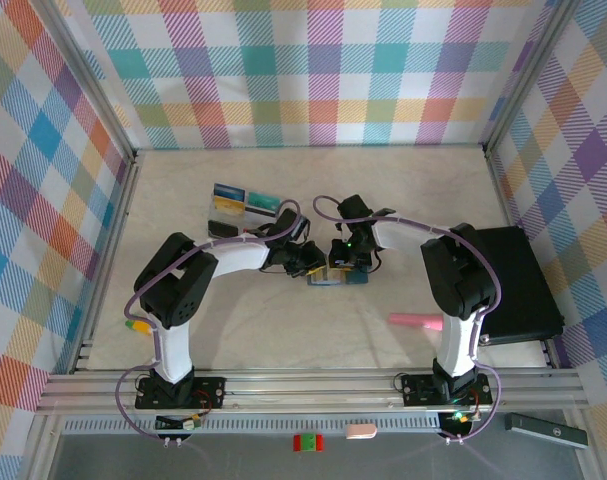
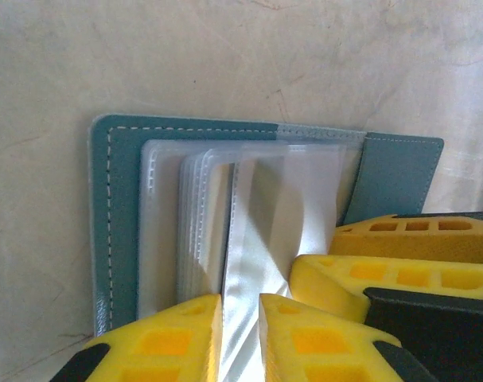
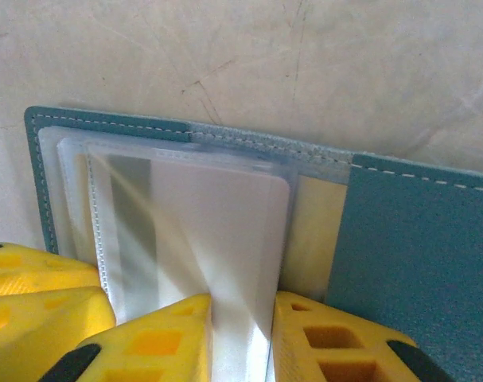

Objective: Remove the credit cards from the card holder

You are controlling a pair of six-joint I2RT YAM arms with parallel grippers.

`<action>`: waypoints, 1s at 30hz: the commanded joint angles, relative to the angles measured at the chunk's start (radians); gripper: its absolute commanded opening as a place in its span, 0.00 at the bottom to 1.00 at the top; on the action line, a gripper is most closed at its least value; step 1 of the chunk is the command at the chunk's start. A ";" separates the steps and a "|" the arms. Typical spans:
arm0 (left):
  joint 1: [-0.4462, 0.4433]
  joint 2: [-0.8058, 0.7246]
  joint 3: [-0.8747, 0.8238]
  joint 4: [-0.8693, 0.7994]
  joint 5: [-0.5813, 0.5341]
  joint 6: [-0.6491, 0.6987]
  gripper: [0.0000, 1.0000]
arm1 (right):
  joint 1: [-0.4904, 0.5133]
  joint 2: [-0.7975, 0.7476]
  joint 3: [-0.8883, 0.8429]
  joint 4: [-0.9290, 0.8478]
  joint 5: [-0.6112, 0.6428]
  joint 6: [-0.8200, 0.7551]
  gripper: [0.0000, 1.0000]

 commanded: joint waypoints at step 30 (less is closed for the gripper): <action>-0.019 0.032 0.035 -0.134 -0.104 0.096 0.24 | -0.112 0.010 -0.141 0.110 -0.179 0.062 0.18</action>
